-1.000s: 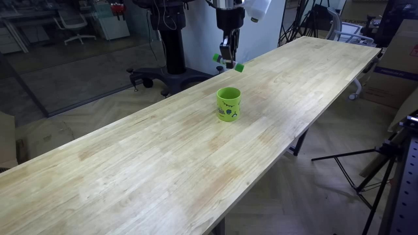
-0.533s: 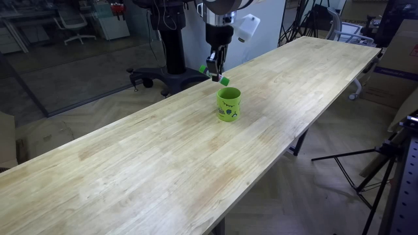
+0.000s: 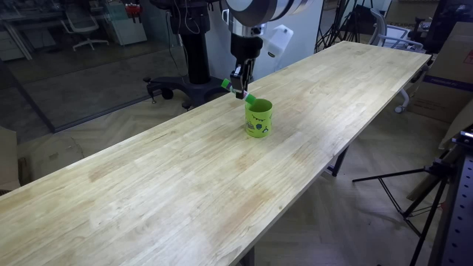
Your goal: Put the paper glue in the mug
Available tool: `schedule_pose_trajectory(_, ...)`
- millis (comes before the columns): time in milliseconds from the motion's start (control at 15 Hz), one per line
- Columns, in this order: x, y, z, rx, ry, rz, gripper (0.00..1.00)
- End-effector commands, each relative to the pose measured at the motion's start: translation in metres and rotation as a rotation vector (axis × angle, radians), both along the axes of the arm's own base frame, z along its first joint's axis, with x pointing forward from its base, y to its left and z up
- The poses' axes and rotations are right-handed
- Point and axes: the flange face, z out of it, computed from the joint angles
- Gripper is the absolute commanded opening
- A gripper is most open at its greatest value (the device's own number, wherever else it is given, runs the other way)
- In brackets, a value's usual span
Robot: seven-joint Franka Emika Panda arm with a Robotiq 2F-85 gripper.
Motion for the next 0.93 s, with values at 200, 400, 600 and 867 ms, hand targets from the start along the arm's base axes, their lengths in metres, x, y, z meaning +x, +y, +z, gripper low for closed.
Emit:
schedule_pose_trajectory(200, -0.033, -0.005, -0.010, 0.009, -0.049, -0.040, 0.07)
schedule_pose_trajectory(400, -0.040, -0.011, -0.015, -0.002, -0.074, -0.046, 0.07)
schedule_pose_trajectory(600, -0.044, -0.016, -0.018, 0.000, -0.079, -0.047, 0.07)
schedule_pose_trajectory(867, -0.047, -0.021, -0.019, 0.003, -0.075, -0.056, 0.67)
